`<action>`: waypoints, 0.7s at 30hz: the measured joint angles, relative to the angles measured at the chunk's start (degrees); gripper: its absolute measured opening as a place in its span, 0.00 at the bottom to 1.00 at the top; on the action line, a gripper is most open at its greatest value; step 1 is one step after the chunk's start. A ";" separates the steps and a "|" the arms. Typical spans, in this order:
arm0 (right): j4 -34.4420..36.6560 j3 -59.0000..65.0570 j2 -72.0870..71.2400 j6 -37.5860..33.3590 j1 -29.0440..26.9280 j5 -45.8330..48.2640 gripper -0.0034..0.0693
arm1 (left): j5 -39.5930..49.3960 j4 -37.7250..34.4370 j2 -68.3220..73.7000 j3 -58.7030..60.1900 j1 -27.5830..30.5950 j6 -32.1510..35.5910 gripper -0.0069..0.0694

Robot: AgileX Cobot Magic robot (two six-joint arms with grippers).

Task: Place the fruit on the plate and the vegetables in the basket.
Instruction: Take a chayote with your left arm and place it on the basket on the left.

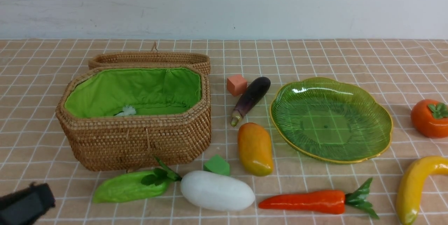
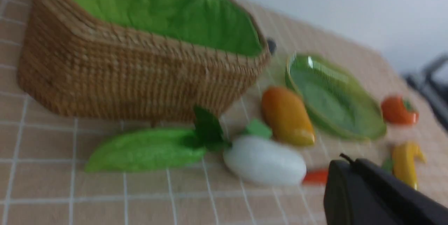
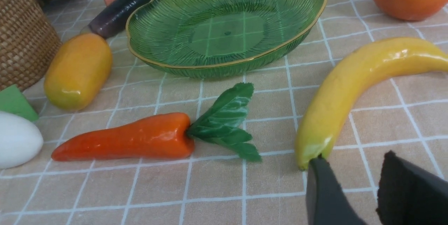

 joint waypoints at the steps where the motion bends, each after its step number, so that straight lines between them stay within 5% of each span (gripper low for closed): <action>1: 0.62 0.19 0.00 1.11 0.00 -0.68 0.38 | 6.49 1.40 4.00 -2.89 -1.27 1.07 0.07; 4: 8.51 0.58 0.00 7.36 0.00 -4.50 0.38 | 18.65 4.21 12.93 -7.61 -2.62 4.06 0.07; 11: 17.97 0.58 0.00 11.57 0.00 -12.25 0.38 | 19.35 4.94 19.76 -9.18 -2.62 7.18 0.07; 15: 23.13 -3.85 0.07 10.83 0.21 -4.09 0.35 | 19.02 5.01 22.28 -10.32 -2.62 12.62 0.07; 21: 22.97 -26.61 9.28 -4.33 3.59 23.30 0.26 | 21.04 6.32 29.61 -14.63 -2.62 14.42 0.07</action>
